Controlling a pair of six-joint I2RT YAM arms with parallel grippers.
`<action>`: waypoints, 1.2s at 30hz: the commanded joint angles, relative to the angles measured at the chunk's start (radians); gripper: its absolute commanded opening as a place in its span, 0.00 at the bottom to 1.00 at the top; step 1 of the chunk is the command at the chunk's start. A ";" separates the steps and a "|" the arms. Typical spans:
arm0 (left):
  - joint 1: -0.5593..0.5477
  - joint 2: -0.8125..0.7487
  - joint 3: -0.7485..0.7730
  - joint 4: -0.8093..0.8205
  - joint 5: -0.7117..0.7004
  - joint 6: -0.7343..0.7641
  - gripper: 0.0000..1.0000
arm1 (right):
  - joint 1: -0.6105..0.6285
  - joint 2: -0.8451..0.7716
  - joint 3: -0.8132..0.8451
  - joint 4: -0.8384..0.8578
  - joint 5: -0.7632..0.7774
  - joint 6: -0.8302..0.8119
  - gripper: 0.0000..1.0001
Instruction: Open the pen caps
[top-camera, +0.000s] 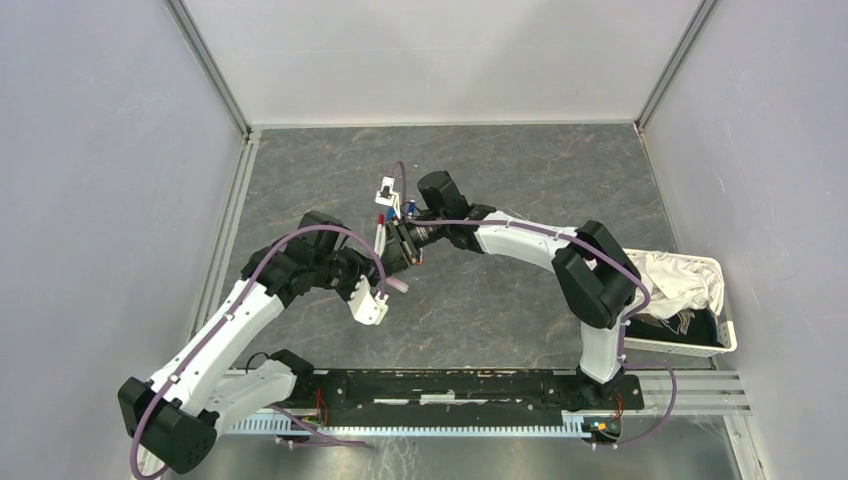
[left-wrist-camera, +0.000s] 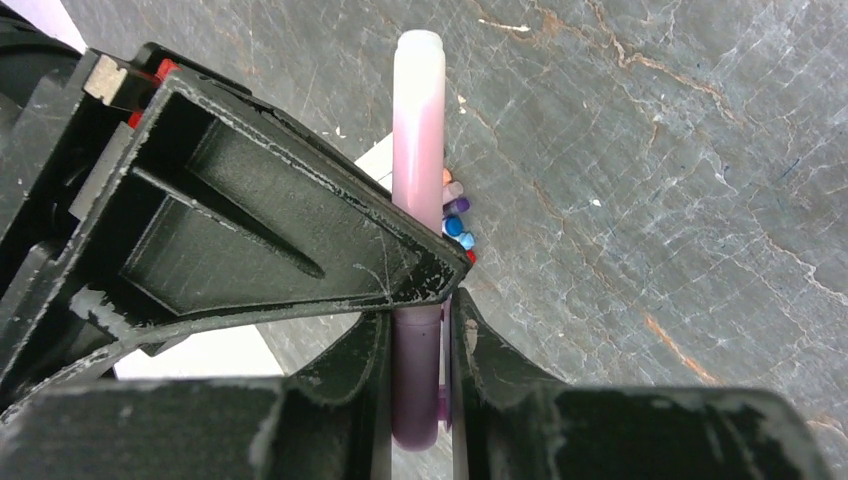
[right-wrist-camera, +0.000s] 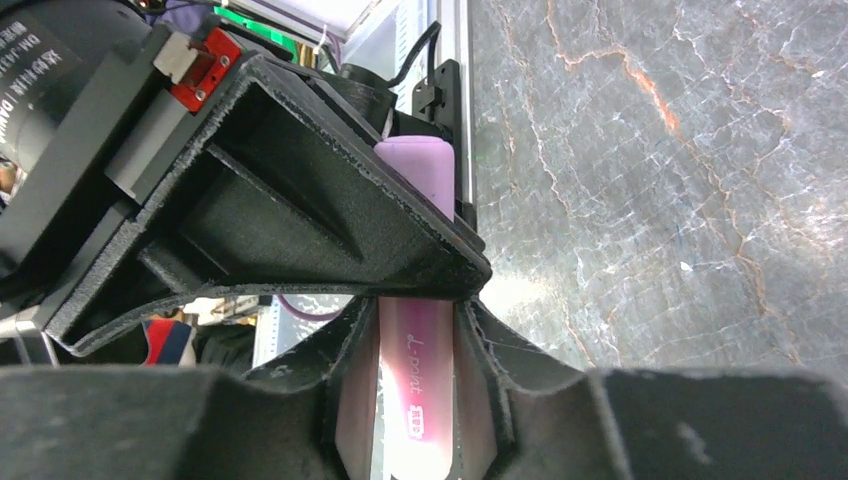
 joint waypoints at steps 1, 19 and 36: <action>-0.008 0.004 0.056 0.010 -0.012 -0.058 0.02 | 0.012 0.000 0.047 -0.028 -0.005 -0.041 0.28; 0.274 0.101 0.147 -0.022 -0.126 0.073 0.02 | -0.081 -0.175 -0.254 -0.305 0.059 -0.370 0.00; 0.283 0.279 0.105 0.023 0.084 -0.602 0.12 | -0.353 -0.173 -0.262 -0.330 1.137 -0.351 0.00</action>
